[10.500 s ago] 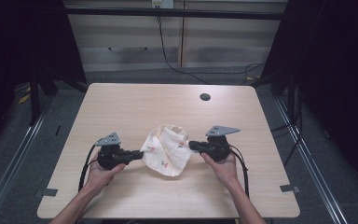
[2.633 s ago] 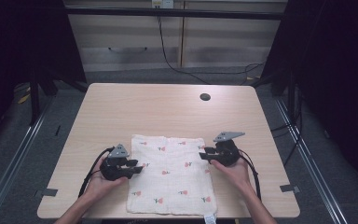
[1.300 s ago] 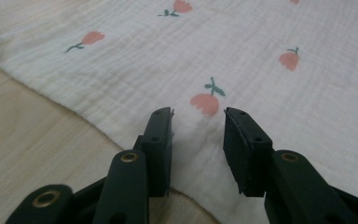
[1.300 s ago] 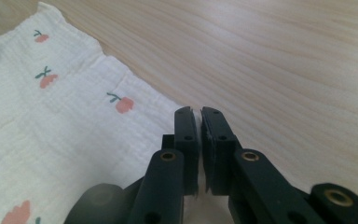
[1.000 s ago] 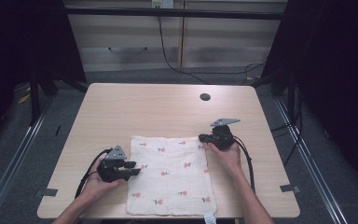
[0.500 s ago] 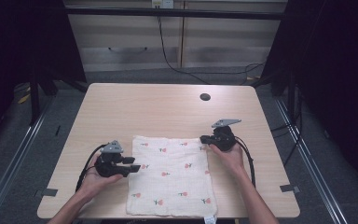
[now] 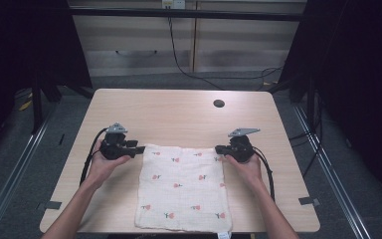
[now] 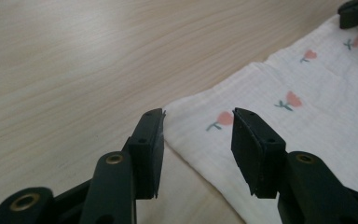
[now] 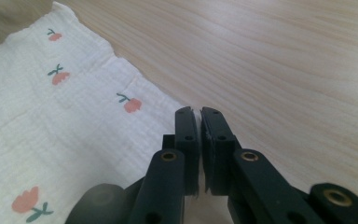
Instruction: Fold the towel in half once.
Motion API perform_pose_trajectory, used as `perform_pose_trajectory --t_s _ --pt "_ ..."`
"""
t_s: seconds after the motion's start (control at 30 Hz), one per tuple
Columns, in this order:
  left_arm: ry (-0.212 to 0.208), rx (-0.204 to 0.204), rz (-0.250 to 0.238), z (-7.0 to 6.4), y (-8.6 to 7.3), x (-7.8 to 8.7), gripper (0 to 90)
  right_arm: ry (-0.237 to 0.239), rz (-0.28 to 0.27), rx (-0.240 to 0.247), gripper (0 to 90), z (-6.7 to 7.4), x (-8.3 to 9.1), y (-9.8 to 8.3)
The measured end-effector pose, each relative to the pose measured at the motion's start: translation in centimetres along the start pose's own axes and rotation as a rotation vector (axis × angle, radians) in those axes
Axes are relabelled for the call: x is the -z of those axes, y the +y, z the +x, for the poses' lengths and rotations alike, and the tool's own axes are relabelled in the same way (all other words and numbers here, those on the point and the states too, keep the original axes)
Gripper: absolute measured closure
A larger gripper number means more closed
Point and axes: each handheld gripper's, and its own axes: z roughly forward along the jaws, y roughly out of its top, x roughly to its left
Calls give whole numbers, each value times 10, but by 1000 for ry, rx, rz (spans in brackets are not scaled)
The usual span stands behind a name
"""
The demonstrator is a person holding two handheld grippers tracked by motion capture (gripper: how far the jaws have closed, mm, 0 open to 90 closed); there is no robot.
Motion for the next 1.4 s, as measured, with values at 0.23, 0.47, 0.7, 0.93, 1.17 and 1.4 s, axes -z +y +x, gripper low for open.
perform_pose_trajectory --t_s 0.23,0.47,0.7,0.93,1.17,1.4 --pt "13 61 -14 15 -8 -16 540 1 0 2 862 1 -7 2" --pt "-6 37 16 12 -6 -29 566 7 -23 -3 861 3 -6 4" --pt "-6 28 24 10 -8 -37 598 15 -31 -13 861 3 -7 4" --pt "-23 -22 32 7 -10 -38 851 18 -40 -12 860 4 -5 5" --pt "-52 -40 31 2 -11 -33 870 12 -39 -22 860 4 -3 3" --pt "-72 -54 -25 -4 -6 -17 873 17 -57 -6 861 11 1 7"
